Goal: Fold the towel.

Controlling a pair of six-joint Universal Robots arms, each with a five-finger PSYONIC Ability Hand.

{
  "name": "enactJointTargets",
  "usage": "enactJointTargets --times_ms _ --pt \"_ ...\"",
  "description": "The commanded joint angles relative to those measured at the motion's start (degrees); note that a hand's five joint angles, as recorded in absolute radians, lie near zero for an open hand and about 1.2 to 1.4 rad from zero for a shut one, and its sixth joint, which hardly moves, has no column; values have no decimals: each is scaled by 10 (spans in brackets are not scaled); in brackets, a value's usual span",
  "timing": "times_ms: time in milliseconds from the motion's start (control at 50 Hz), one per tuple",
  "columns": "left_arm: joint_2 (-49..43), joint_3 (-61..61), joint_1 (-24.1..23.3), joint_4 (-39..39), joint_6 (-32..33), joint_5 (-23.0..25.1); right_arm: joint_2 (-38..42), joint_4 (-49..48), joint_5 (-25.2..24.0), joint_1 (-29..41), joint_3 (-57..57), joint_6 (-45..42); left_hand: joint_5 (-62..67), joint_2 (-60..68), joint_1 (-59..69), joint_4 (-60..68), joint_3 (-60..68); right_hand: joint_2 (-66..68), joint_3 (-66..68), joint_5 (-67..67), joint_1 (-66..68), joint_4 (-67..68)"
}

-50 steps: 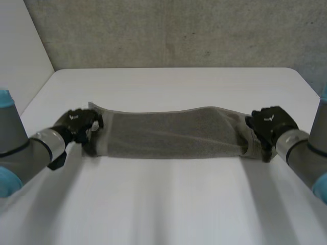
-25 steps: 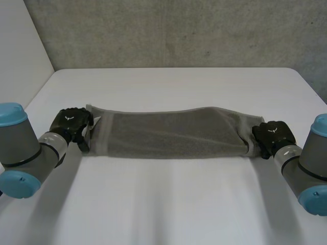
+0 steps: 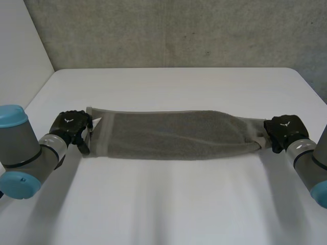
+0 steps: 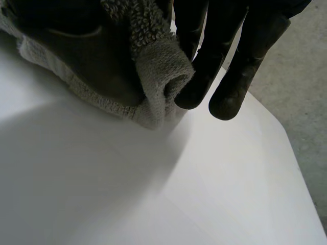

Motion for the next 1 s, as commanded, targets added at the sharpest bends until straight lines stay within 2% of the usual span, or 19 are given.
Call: enactJointTargets --times_ms 20,160,200,340,480,540,580,600,640,680,700,740,860,880,900,920,940,960,1000 --pt "5 -1 3 -5 0 1 -2 5 -8 -52 1 -37 -13 -7 -10 -4 -7 41 37 39 43 28" --pt "41 -13 6 -12 -9 6 -6 7 -26 -74 -4 -60 -45 -39 -42 -36 -39 41 37 39 43 28" --pt "69 -21 5 -33 -10 6 -7 7 -32 -99 -15 -63 -105 -99 -102 -97 -99 41 37 39 43 28" --pt "132 -23 5 -116 -21 9 -16 43 -43 -148 -65 -88 -107 -101 -104 -99 -101 41 37 39 43 28" --pt "187 -23 7 -151 -55 32 -17 97 -38 -143 -147 -132 -107 -101 -104 -99 -101 41 37 39 43 28" --pt "199 -23 14 -151 -70 47 -21 126 -33 -102 -191 -131 -107 -101 -104 -99 -101 41 37 39 43 28" --pt "201 -22 20 -151 -75 52 -17 160 -21 -5 -244 -129 -107 -101 -104 -99 -101 41 37 39 43 28" --pt "201 -21 25 -151 -77 54 -17 160 -21 -4 -245 -129 -107 -101 -104 -99 -101 41 37 39 43 28" --pt "201 -19 29 -151 -79 54 -11 171 -4 52 -273 -129 -107 -101 -104 -99 -101 41 37 39 43 28" --pt "200 -17 29 -150 -84 54 17 183 37 162 -327 -130 -107 -101 -104 -99 -101 41 37 39 43 28" --pt "200 -17 29 -150 -84 54 17 183 37 162 -327 -130 -107 -101 -104 -99 -101 41 37 39 43 28" --pt "194 -15 28 -150 -87 53 53 182 60 270 -367 -127 -107 -101 -104 -99 -101 41 37 39 43 28" --pt "184 -12 25 -148 -99 53 122 184 54 382 -396 -118 -107 -101 -104 -99 -101 41 37 39 43 28" --pt "177 -12 23 -148 -106 53 136 183 54 395 -395 -119 -107 -101 -104 -99 -101 -102 -106 -104 -99 -114" --pt "170 -12 20 -148 -112 53 146 185 59 399 -392 -121 -107 -101 -104 -99 -101 -380 -384 -381 -377 -392" --pt "170 -12 20 -148 -113 53 146 185 59 399 -392 -121 -107 -101 -104 -99 -101 -382 -386 -384 -380 -395" --pt "164 -13 18 -148 -114 53 152 185 63 398 -388 -118 -107 -101 -104 -99 -101 -576 -580 -577 -573 -588" --pt "164 -13 18 -148 -114 53 151 185 64 395 -382 -115 -107 -101 -104 -99 -101 -659 -663 -661 -657 -672" --pt "152 -13 7 -144 -114 53 146 187 65 389 -370 -111 -107 -101 -104 -99 -101 -659 -663 -661 -657 -672"
